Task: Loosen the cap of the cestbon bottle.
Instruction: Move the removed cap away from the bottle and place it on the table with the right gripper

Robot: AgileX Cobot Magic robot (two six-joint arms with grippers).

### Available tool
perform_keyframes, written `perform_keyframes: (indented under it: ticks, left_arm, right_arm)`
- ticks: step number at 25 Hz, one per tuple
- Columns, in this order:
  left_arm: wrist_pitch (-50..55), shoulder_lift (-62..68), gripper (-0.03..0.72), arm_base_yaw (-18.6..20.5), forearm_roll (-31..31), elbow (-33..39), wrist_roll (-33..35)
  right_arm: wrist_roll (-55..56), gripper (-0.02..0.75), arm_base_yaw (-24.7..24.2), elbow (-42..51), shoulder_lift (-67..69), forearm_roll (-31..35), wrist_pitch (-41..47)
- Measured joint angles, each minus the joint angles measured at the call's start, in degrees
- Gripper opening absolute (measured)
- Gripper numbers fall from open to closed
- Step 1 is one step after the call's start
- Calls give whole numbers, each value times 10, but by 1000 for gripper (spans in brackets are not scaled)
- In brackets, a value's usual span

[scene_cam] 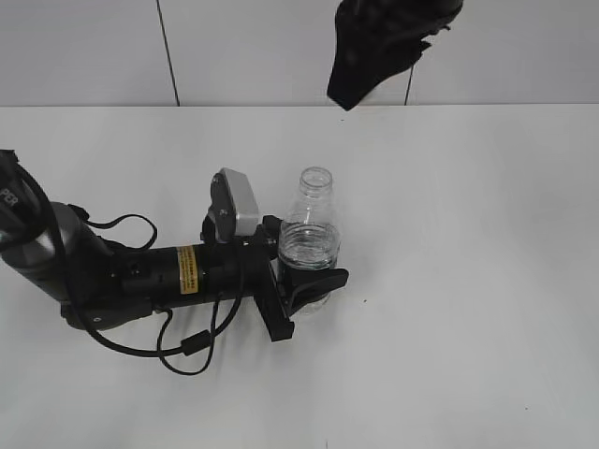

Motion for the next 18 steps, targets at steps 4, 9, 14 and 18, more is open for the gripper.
perform_keyframes:
  ticks: [4,9,14,18]
  left_arm:
    - [0,0,400,0,0,0,0]
    - [0,0,400,0,1,0,0]
    - [0,0,400,0,1,0,0]
    - [0,0,400,0,1,0,0]
  right_arm:
    - [184,296,0,0,-17,-56,0]
    - [275,296,-9,2,-24,-90,0]
    - [293,296,-43,19,-25,-109,0]
    - [294,296,-84,72,-35,-113,0]
